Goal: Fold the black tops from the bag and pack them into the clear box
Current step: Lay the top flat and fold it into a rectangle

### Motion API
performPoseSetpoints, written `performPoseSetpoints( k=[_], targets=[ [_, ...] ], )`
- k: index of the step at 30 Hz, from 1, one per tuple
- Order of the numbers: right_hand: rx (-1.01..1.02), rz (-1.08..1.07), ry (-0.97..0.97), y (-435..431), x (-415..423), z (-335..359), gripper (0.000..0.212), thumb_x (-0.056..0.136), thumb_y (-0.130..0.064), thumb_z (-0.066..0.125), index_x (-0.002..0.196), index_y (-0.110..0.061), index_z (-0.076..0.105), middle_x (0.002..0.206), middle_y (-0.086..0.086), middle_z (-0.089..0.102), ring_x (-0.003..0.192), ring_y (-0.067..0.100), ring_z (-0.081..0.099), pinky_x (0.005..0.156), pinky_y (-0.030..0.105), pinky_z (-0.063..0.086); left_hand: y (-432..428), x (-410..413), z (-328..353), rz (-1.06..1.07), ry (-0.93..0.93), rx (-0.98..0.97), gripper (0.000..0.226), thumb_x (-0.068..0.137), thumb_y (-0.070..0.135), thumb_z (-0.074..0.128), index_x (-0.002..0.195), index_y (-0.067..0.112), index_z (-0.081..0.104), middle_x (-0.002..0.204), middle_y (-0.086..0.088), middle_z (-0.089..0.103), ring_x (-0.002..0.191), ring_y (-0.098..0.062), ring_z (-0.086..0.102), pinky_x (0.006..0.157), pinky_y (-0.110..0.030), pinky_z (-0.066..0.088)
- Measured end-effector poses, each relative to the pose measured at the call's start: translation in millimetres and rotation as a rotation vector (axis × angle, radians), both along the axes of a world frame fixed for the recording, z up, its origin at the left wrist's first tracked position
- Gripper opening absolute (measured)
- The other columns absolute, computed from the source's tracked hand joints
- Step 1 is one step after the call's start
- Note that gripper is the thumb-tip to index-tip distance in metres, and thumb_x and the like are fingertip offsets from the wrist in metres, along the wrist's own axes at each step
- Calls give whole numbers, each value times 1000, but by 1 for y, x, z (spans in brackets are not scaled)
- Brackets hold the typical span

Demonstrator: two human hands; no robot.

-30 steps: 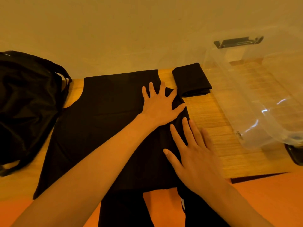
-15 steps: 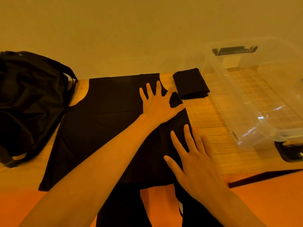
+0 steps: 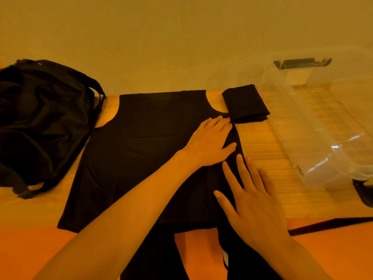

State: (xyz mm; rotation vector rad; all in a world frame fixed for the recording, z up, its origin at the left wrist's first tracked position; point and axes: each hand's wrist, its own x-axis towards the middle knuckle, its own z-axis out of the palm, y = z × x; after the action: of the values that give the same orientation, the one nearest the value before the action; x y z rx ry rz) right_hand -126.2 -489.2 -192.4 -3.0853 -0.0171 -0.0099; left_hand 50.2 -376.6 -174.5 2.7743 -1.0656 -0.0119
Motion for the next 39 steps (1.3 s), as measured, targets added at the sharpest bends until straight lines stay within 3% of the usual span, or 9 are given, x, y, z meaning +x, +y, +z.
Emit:
performPoseSetpoints(
  k=[9,14,18,23,28,32,37,39],
  targets=[
    [0,-8,3,2,0,2,72,100,-67,11,159,-27,23,167,10,18,154,30,14,123,51,21,-7,2,2,16,-68,76,69,101,55,41,158,18,30,166,-5,25,152,-27,20,121,-44,21],
    [2,-13,10,2,-1,2,72,100,-66,10,159,-28,24,166,10,19,154,30,14,122,51,22,-4,0,-1,45,-36,64,73,102,58,38,160,18,24,169,-5,18,156,-26,12,126,-45,12],
    [21,-19,13,3,-1,4,72,100,-66,10,158,-27,27,165,11,22,153,31,19,121,52,25,-7,11,5,141,53,-85,73,105,54,35,162,13,14,169,-9,14,156,-26,9,126,-42,8],
    [50,-13,-1,2,0,3,70,101,-65,15,158,-28,30,165,11,23,153,32,21,120,53,26,-23,38,10,133,184,-28,77,104,65,21,163,18,6,171,-7,4,157,-23,1,126,-42,2],
    [56,-10,-8,1,1,-1,71,100,-66,14,158,-28,30,165,12,23,152,34,22,119,54,25,-31,44,3,141,114,-11,83,102,67,28,163,15,6,170,-10,8,157,-26,6,127,-43,7],
    [76,9,-16,0,-1,0,70,101,-67,14,158,-28,27,166,11,19,154,32,16,121,51,18,-17,26,16,186,60,-61,83,101,67,26,163,15,6,170,-10,6,157,-25,2,128,-43,5],
    [102,9,-83,1,2,15,70,98,-68,12,158,-30,18,167,10,8,155,28,2,125,49,11,41,-44,32,259,-61,88,81,98,70,15,163,22,8,170,-8,-7,156,-26,-10,128,-44,-1],
    [110,23,-32,4,12,20,75,94,-70,2,158,-32,11,168,9,2,155,25,-5,124,45,0,66,-70,36,310,-53,142,79,96,72,10,162,28,4,170,-6,-12,155,-25,-14,127,-44,-4]
  ],
)
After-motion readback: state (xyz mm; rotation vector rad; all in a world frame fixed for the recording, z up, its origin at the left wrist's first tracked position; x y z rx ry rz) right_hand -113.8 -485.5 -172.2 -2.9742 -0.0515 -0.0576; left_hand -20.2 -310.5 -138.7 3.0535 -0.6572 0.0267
